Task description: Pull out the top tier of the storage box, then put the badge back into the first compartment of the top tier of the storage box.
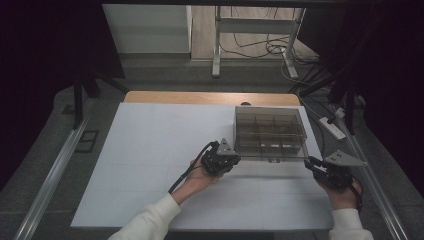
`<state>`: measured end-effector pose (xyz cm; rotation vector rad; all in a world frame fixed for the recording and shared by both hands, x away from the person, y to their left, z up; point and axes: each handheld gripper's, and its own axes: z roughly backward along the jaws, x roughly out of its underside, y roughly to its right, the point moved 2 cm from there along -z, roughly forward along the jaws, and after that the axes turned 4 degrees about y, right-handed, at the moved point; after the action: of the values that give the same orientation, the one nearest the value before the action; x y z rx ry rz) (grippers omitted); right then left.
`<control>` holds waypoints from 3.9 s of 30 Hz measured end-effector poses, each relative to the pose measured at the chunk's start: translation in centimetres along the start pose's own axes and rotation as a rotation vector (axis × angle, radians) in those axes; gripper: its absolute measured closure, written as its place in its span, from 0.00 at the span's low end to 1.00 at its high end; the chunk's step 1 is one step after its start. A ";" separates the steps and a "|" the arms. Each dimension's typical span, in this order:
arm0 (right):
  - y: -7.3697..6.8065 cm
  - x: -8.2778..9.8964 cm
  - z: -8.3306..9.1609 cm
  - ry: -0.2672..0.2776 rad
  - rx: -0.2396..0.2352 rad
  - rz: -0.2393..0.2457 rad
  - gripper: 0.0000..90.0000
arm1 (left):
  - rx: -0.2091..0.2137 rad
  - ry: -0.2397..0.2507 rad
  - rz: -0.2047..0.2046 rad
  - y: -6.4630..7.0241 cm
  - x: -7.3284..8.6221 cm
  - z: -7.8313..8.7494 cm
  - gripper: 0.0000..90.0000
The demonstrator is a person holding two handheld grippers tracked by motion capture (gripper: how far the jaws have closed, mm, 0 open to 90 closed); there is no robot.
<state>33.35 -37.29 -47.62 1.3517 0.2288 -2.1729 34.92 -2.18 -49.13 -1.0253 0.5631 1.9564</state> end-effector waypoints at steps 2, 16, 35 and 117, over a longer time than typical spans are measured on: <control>0.0 0.0 0.0 0.001 0.000 0.000 0.80 | 0.000 -0.001 -0.001 0.0 0.0 0.0 0.92; 0.0 0.1 0.0 0.015 0.022 0.010 0.71 | -0.034 0.031 0.010 0.1 -0.2 0.3 0.71; -2.7 1.2 1.1 0.025 -0.034 -0.002 0.37 | -0.023 0.000 0.029 -0.6 0.7 3.9 0.29; -4.7 2.0 -0.7 0.017 -0.155 0.018 0.33 | 0.081 -0.460 0.029 -3.1 4.3 0.6 0.19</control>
<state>30.64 -33.89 -50.35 1.2807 0.3813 -2.0834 35.85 1.91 -52.38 -0.4905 0.3944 2.0865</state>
